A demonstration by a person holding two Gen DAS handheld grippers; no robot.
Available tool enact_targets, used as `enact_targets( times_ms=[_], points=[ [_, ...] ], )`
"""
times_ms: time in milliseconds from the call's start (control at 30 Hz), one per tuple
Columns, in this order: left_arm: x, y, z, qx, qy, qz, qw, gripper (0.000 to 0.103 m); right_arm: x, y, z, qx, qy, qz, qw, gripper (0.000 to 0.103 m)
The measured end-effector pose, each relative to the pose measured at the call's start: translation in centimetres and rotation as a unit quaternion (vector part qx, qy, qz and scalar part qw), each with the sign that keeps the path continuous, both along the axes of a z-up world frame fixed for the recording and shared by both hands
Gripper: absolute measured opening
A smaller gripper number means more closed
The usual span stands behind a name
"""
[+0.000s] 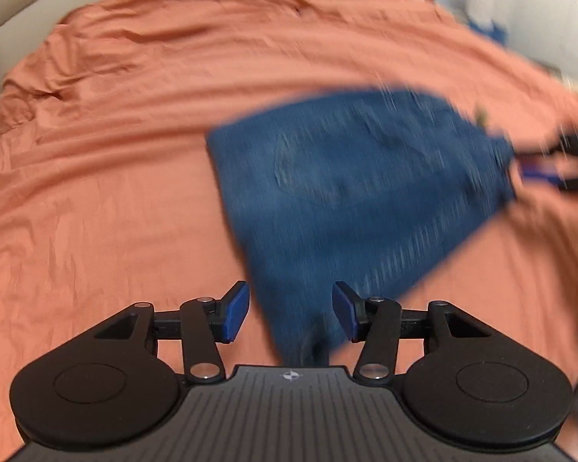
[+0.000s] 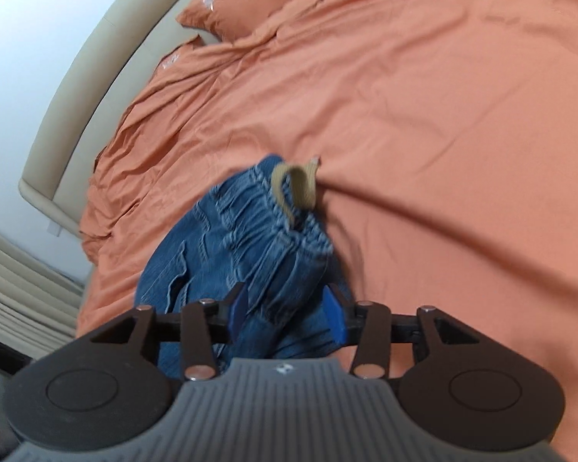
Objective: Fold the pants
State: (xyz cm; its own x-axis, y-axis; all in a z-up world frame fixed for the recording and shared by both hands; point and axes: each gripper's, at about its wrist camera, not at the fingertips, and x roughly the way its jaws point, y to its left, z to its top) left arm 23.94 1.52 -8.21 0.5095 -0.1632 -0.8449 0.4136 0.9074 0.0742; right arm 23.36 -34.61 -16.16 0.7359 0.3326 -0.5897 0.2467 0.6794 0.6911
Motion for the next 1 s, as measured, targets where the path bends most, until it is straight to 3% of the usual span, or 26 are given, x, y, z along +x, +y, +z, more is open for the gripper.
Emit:
enact_targets(
  times_ms=[200,300,333,400,433,567,633,767,1000],
  points=[
    [-1.2,-1.3,-4.1,0.058,0.017,-0.01,0.9981,0.059,0.3,-0.4,-1.5,0.045,-0.002,0.003,0.999,0.047],
    [-0.4,-1.9,-4.9,0.078,0.015,-0.005,0.9968,0.037,0.8,-0.8,-2.2,0.066,-0.001,-0.002,0.998,0.041],
    [-0.3,-2.1,-5.0,0.08,0.018,-0.008,0.9966,0.029,0.9,-0.9,-2.4,0.076,-0.002,-0.005,0.997,0.03],
    [-0.6,-2.8,-4.8,0.104,0.009,-0.027,0.9942,0.014,0.9,-1.0,-2.1,0.079,-0.009,-0.006,0.997,0.024],
    [-1.0,-3.2,-4.7,0.124,0.001,-0.037,0.9916,0.011,0.8,-1.0,-1.7,0.074,-0.015,-0.007,0.997,0.015],
    [-2.5,-4.0,-4.2,0.176,-0.026,-0.08,0.9808,0.009,0.2,-0.8,-0.2,0.04,-0.032,-0.005,0.999,0.008],
    [-2.6,-4.0,-4.5,0.183,-0.023,-0.087,0.9789,0.009,0.4,-0.5,-0.6,0.008,-0.01,-0.004,1.0,0.007],
    [-2.5,-4.4,-7.0,0.198,0.001,-0.096,0.9756,0.009,0.8,-0.6,-2.5,-0.003,0.028,-0.005,1.0,0.006],
    [-0.8,-3.4,-7.6,0.165,0.038,-0.064,0.9834,0.009,1.3,-0.1,-3.4,-0.034,0.038,0.008,0.999,0.005]
  ],
)
